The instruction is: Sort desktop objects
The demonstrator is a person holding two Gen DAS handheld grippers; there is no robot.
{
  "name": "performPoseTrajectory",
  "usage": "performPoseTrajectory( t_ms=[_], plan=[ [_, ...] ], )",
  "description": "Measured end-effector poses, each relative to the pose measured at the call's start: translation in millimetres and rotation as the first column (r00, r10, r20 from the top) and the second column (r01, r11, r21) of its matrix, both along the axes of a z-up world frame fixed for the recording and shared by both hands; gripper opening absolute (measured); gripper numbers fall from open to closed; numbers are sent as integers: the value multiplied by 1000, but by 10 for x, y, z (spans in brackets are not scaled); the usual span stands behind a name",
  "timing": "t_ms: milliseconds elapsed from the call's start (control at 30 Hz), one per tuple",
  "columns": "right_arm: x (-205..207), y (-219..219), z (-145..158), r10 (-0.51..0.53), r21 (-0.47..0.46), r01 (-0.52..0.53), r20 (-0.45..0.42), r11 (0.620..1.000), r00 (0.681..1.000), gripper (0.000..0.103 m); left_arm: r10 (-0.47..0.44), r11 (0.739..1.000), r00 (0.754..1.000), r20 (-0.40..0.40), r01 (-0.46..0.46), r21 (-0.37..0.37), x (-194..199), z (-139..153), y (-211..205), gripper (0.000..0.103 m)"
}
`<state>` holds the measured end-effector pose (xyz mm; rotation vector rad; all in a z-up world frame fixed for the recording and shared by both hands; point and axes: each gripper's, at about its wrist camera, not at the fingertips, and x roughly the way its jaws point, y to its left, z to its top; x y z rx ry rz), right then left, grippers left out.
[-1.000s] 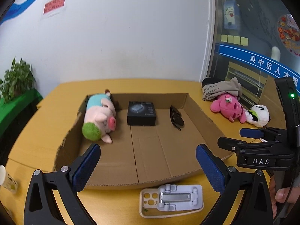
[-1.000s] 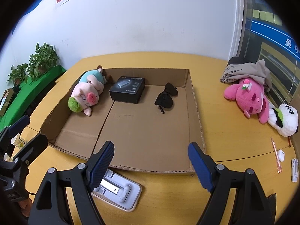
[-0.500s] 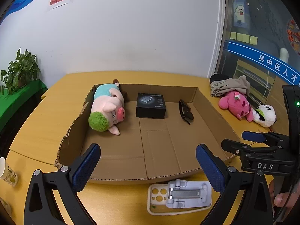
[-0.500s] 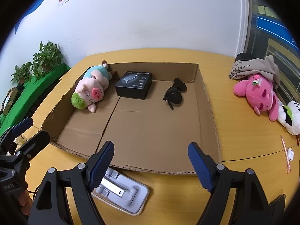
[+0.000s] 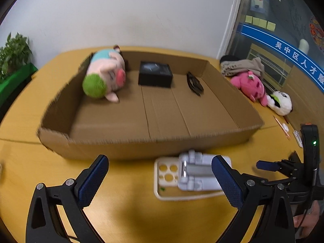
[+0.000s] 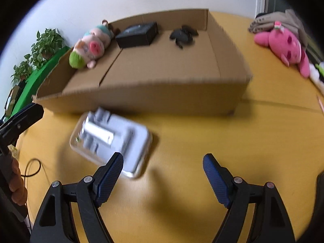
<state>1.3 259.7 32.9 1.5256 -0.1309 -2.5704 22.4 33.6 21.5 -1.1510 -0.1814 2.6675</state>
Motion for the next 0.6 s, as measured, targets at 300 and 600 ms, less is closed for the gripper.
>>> performPoseTrajectory(
  t_ms=[300,600],
  plan=[
    [-18,-64,-97,-6,-51,6,-14,999,1000,81,-44,999,995,89,42,23,-125,-324,93,100],
    [-119,-354,-194,36,-26,-37,-36,999,999,80,-94,996,982,166,93,15,-203,-593,241,77]
  ],
)
